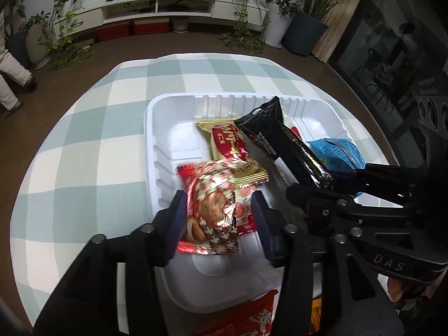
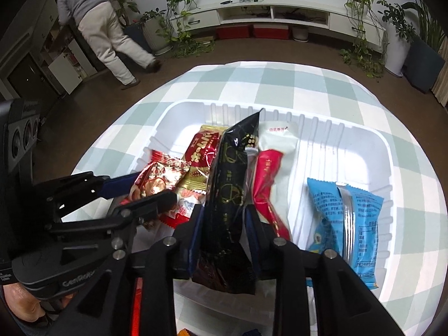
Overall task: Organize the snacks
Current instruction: 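Carry both packets over the white tray and open both grippers to drop them, then reach the left gripper to the green packet while the right moves toward the pink packet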
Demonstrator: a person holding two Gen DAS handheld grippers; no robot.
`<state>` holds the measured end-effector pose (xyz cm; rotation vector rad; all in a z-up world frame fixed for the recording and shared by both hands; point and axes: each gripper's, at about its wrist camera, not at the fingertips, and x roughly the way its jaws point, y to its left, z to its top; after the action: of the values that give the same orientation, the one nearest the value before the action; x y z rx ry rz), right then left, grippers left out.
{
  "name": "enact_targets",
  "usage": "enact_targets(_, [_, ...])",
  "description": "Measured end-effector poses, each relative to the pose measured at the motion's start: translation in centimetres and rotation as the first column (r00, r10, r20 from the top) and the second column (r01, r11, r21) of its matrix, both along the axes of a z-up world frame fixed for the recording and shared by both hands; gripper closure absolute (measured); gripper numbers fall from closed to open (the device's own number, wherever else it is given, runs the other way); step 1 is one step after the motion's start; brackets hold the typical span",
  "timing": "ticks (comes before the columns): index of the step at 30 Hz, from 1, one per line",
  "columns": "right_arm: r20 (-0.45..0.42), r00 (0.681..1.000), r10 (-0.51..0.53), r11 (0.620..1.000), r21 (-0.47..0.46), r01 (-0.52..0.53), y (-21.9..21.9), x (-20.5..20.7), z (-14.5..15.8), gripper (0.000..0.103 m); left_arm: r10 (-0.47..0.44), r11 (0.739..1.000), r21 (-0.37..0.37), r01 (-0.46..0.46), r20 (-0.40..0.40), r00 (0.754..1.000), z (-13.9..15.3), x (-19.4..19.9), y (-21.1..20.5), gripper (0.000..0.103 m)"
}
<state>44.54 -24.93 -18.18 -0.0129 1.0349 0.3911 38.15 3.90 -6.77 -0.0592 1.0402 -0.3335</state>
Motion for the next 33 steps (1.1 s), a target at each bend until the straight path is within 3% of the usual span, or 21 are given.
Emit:
enact_targets(5, [0.010, 1.000, -0.016, 1.000, 0.007, 0.016, -0.5, -0.4, 0.6, 0.065, 0.013, 1.000, -0.016, -0.013, 0.013, 1.000, 0.9, -0.8, 0.5, 0.045])
enact_targets(13, [0.056, 0.996, -0.066, 0.993, 0.098, 0.060, -2.7, -2.5, 3.5, 0.025, 0.036, 0.997, -0.065, -0.031, 0.074, 0.997, 4.4, -3.4, 1.7, 0.021])
enact_targets(20, [0.081, 0.993, -0.083, 0.984, 0.167, 0.069, -4.7, -6.4, 5.4, 0.019, 0.057, 0.992, -0.120, -0.043, 0.117, 0.991, 6.8, -7.8, 2.5, 0.006])
enact_targets(27, [0.085, 0.990, -0.113, 0.960, 0.265, 0.087, -8.0, -13.6, 4.8, 0.017, 0.062, 0.985, -0.166, -0.039, 0.134, 0.989, 6.8, -15.1, 3.5, 0.006])
enact_targets(33, [0.042, 0.986, -0.162, 0.941, 0.308, 0.142, -10.9, -19.0, 2.0, 0.017, -0.070, 0.987, -0.136, 0.091, 0.156, 0.985, 5.8, -22.4, 2.3, 0.006])
